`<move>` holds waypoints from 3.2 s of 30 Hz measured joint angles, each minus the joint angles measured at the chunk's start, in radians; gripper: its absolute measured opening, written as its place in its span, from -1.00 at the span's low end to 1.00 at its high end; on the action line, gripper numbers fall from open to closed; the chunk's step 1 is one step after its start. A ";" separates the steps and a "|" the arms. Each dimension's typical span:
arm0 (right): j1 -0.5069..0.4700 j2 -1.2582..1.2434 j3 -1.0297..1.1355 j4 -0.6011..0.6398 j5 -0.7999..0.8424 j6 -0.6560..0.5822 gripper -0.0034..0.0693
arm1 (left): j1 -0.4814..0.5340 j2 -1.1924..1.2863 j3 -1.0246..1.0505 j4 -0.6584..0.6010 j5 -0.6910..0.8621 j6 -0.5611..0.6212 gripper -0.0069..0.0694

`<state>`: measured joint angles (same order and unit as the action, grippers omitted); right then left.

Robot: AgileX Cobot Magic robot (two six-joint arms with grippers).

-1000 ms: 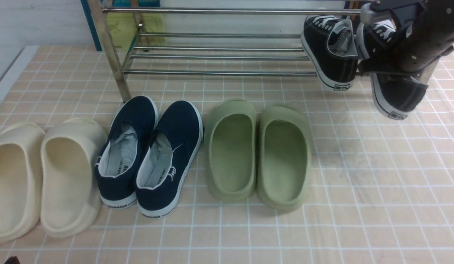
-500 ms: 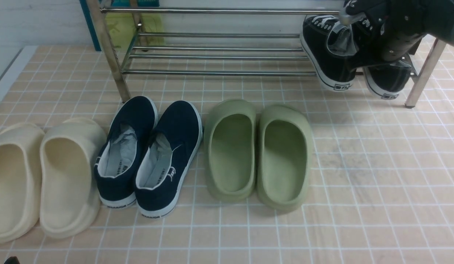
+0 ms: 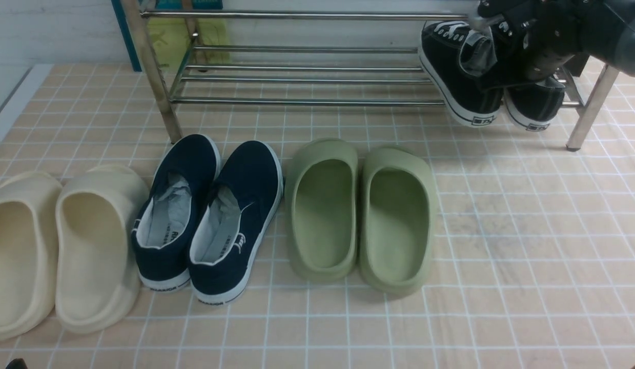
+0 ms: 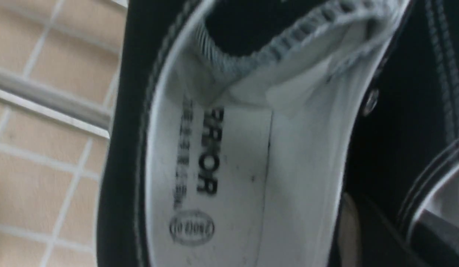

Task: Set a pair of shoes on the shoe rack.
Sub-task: Use the right arm to put a shoe into the shoe rack

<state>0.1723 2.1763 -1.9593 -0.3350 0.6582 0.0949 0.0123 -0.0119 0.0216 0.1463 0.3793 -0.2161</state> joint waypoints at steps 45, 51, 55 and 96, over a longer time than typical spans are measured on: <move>-0.240 -0.289 0.680 0.749 -0.371 -0.275 -0.96 | 0.000 0.000 0.000 0.000 0.001 0.000 -0.19; -0.219 -0.268 0.680 0.881 -0.437 -0.288 -0.96 | 0.000 0.000 0.000 0.000 0.001 0.000 -0.19; -0.206 -0.276 0.680 0.916 -0.410 -0.289 -0.96 | 0.000 0.000 0.000 0.000 0.001 0.000 -0.19; 0.002 -0.249 0.618 1.634 -0.542 -1.313 -0.96 | 0.000 0.000 0.000 0.001 0.001 0.000 -0.19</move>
<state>0.1746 1.9272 -1.3418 1.2989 0.1162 -1.2179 0.0123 -0.0119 0.0216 0.1471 0.3801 -0.2161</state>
